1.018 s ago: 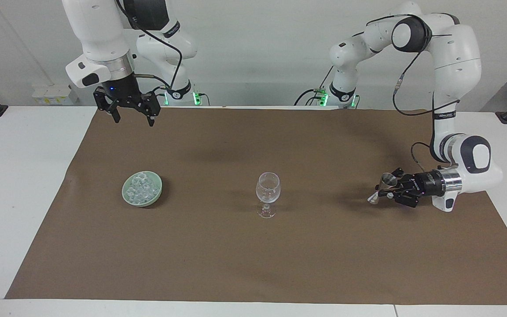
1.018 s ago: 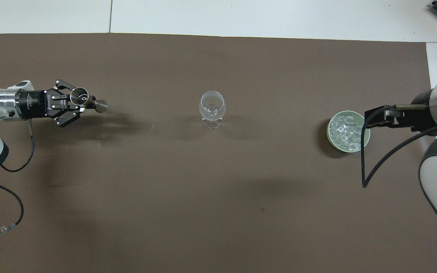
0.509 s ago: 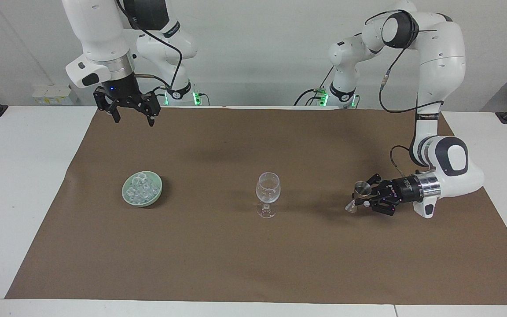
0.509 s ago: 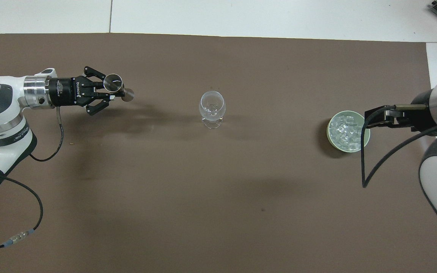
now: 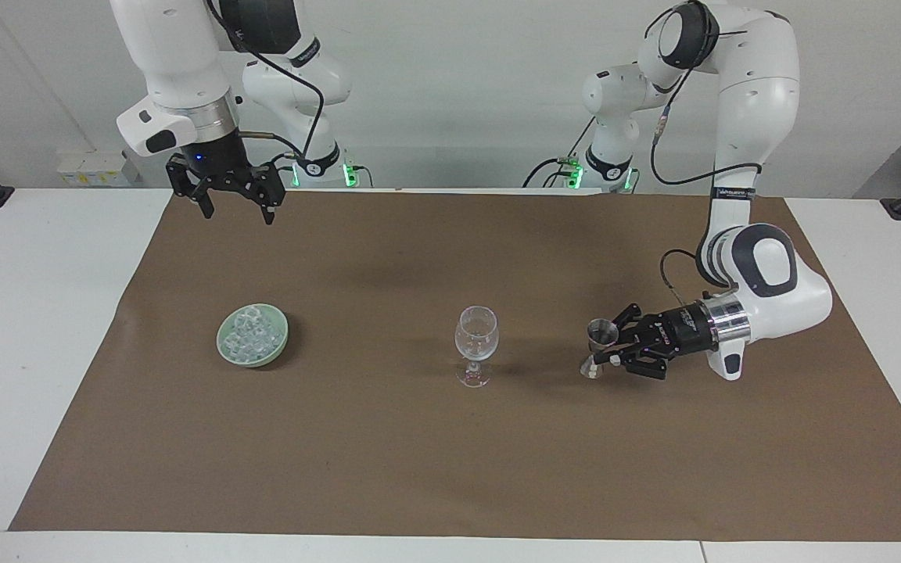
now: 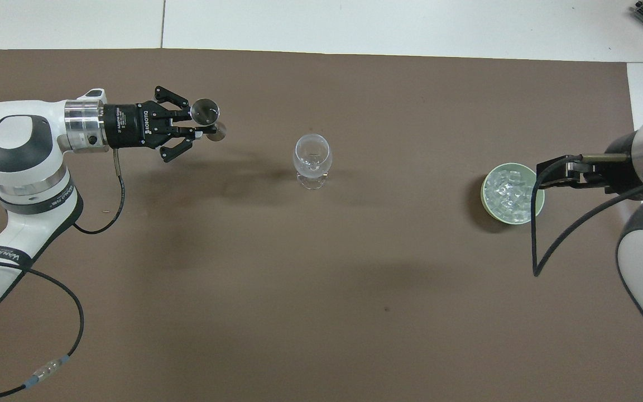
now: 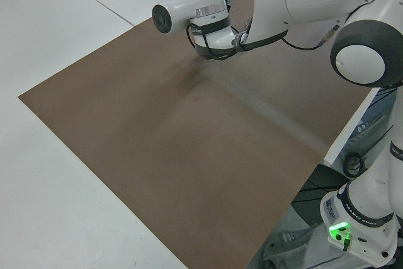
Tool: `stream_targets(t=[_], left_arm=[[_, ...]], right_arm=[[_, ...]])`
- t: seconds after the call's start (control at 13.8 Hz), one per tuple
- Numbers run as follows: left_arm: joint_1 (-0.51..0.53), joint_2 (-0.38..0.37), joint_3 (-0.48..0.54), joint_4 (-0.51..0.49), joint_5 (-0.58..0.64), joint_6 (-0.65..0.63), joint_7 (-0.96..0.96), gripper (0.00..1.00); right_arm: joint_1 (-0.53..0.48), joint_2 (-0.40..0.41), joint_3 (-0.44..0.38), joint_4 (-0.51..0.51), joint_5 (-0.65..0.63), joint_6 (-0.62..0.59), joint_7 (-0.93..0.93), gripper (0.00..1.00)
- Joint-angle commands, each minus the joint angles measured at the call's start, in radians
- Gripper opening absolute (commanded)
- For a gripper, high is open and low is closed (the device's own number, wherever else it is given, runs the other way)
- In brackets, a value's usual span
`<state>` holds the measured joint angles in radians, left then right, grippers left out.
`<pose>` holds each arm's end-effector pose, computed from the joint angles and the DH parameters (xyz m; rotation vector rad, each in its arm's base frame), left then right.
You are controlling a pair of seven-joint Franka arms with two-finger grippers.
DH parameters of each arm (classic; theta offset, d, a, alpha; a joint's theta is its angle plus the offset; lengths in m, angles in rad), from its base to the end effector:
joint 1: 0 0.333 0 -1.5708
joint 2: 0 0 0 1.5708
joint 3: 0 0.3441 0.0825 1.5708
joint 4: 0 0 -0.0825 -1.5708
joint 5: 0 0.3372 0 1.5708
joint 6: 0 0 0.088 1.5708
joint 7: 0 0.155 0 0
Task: Pour wine and add ice with both arms
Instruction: 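Lift the metal cup with the left gripper toward the wine glass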
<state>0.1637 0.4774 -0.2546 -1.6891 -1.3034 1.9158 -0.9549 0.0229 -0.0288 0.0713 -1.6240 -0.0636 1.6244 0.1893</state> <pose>0.6429 -0.1460 0.3998 1.3994 1.3928 -0.9409 0.5028 0.0385 0.6015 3.0769 -0.1426 0.0587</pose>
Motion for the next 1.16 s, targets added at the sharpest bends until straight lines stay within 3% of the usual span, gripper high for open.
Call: stream_targets(t=[0.0, 1.09], left_arm=[[-0.052, -0.080, 0.015, -0.069, -0.025, 0.075, -0.036, 0.00], [-0.252, -0.206, 0.020, -0.164, -0.024, 0.426, -0.055, 0.00]], right_arm=[[0.000, -0.023, -0.004, -0.027, 0.013, 0.006, -0.019, 1.00], [0.000, -0.025, -0.005, -0.027, 0.013, 0.006, -0.019, 1.00]])
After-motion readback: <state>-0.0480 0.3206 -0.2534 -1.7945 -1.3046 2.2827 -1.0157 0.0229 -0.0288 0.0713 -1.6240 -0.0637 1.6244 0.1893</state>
